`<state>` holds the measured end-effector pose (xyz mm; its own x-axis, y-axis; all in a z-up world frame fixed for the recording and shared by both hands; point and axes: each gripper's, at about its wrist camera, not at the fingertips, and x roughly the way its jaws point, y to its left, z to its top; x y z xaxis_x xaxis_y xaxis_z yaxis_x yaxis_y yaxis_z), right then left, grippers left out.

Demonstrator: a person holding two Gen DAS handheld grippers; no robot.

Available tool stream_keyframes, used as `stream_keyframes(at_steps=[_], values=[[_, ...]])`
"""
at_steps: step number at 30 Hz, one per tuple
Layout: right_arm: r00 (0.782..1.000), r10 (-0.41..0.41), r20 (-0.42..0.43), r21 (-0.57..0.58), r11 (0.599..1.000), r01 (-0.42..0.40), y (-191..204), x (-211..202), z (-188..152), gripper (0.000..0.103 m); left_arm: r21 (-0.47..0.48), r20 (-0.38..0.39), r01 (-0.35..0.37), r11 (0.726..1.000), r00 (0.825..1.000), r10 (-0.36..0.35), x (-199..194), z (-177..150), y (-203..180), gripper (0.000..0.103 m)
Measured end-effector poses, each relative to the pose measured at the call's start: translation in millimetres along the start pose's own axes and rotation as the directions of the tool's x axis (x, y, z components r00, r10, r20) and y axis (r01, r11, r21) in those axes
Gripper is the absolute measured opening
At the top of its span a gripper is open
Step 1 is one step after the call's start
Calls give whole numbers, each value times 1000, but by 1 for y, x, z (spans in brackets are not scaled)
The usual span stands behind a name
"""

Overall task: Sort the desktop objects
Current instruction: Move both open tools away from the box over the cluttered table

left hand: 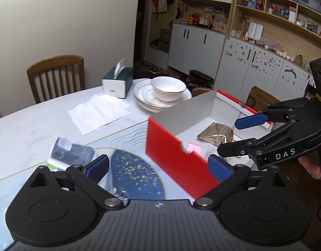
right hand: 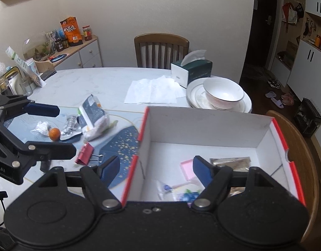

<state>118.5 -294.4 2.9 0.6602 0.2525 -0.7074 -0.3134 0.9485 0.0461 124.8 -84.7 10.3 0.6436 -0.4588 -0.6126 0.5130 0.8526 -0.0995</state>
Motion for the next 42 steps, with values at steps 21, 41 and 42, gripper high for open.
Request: stream_keyframes(at_steps=[21,41,42], values=[[1000,8,-3,-4,1000,-8,85,21,9,77,-36,44,-69,997,997,71,-60,-51,77,101],[997,6,-79,-18,1000,-7,136,82,10,77,39,-39,-54,998,998,55,-42,-101,130,101],[996,5,-86,-20,1000,-7,137,87,10,77,49,-49,-49,998,997,52,-38,-104,131,101]])
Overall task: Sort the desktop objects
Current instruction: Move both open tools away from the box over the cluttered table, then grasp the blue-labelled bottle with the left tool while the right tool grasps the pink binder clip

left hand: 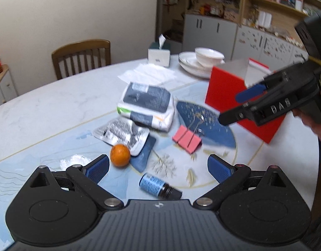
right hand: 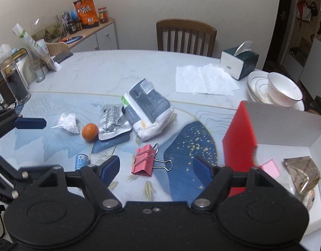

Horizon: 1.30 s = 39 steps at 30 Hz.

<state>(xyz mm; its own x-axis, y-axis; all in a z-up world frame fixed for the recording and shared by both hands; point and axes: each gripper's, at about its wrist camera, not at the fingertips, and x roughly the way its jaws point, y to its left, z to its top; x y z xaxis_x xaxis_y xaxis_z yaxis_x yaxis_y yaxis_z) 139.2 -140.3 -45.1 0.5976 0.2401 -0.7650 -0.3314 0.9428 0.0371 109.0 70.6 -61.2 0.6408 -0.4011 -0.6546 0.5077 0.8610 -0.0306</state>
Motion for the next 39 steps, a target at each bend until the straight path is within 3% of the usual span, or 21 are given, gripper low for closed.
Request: stream_keyframes(at_steps=[13,28,35,39], values=[[998,-25,-66,-9,1000,25,9,54,-3,77,133,-65,50,990,997,-41,40,-24,-9,101],[992,-59,-108,-57,997,53,25,94,-3,74,137,-85,55,989,995,-43,59,-31,1,100],[992,-60,-109,-76,996,52,31,99,-4,69,156,-87,61,986,995,-48,61,-33,0,90],[993,-46,-105,-65,997,39,30,100,-2,59,150,-94,63,987,994,-50,63,-34,1,81]])
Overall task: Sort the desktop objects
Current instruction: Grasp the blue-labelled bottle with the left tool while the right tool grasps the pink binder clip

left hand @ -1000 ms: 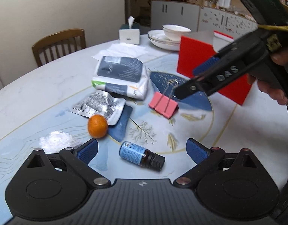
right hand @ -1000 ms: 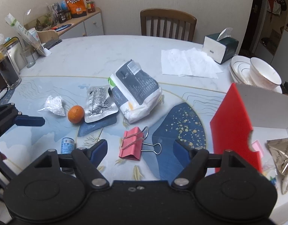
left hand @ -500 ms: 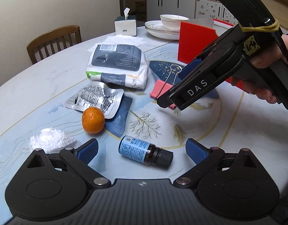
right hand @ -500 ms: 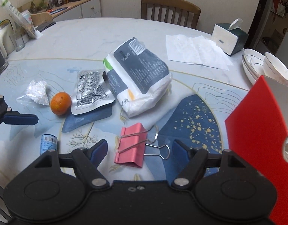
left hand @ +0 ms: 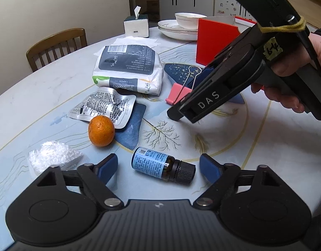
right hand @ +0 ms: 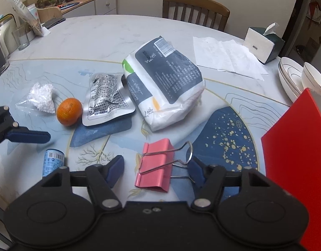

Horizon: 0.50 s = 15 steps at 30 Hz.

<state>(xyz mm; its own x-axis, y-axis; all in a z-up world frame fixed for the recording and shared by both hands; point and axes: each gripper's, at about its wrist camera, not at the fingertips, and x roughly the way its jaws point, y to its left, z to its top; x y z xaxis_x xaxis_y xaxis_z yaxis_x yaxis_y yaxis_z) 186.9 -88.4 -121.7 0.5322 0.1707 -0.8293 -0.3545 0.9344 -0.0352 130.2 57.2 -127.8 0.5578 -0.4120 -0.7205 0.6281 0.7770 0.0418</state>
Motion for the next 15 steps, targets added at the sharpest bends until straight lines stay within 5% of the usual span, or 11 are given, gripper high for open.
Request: stream_keyframes(at_steps=[15], values=[[1000,9,5,56,998,-9,-8,-4,-5,39,-8,-12,26,1000,1000,-26,-1,0,-1,63]])
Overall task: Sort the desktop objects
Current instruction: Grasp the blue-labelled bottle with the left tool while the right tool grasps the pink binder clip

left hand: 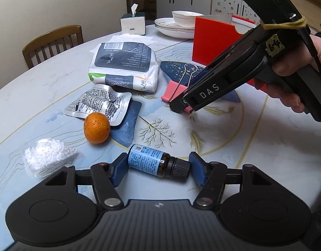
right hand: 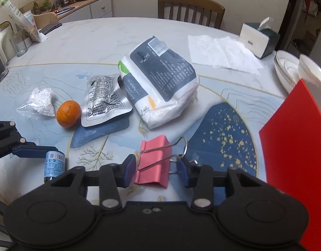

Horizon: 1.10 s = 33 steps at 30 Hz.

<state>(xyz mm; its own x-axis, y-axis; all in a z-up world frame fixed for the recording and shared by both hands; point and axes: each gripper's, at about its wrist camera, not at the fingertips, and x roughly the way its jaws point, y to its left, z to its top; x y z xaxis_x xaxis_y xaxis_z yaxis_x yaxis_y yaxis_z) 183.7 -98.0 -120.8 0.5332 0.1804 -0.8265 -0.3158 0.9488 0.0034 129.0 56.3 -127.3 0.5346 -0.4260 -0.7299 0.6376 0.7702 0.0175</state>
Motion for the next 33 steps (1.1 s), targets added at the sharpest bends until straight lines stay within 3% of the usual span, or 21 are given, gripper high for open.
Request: stream_keyframes(at_steps=[2,14,33], values=[[1000,9,-1,2,1000,-9,-1,-1,0,34,-5,-6,-5,1000,1000,5,1,1,-1,63],[1000,3,2,11,1000,-3,-6,-11,-7,32,-58,-44,-35,998,998,33,1,6,-5,62],[999,41,31,27,999,-42,-13,-60,-24,32,-125,4,-45,991,999,46,-26,27,-26,62]])
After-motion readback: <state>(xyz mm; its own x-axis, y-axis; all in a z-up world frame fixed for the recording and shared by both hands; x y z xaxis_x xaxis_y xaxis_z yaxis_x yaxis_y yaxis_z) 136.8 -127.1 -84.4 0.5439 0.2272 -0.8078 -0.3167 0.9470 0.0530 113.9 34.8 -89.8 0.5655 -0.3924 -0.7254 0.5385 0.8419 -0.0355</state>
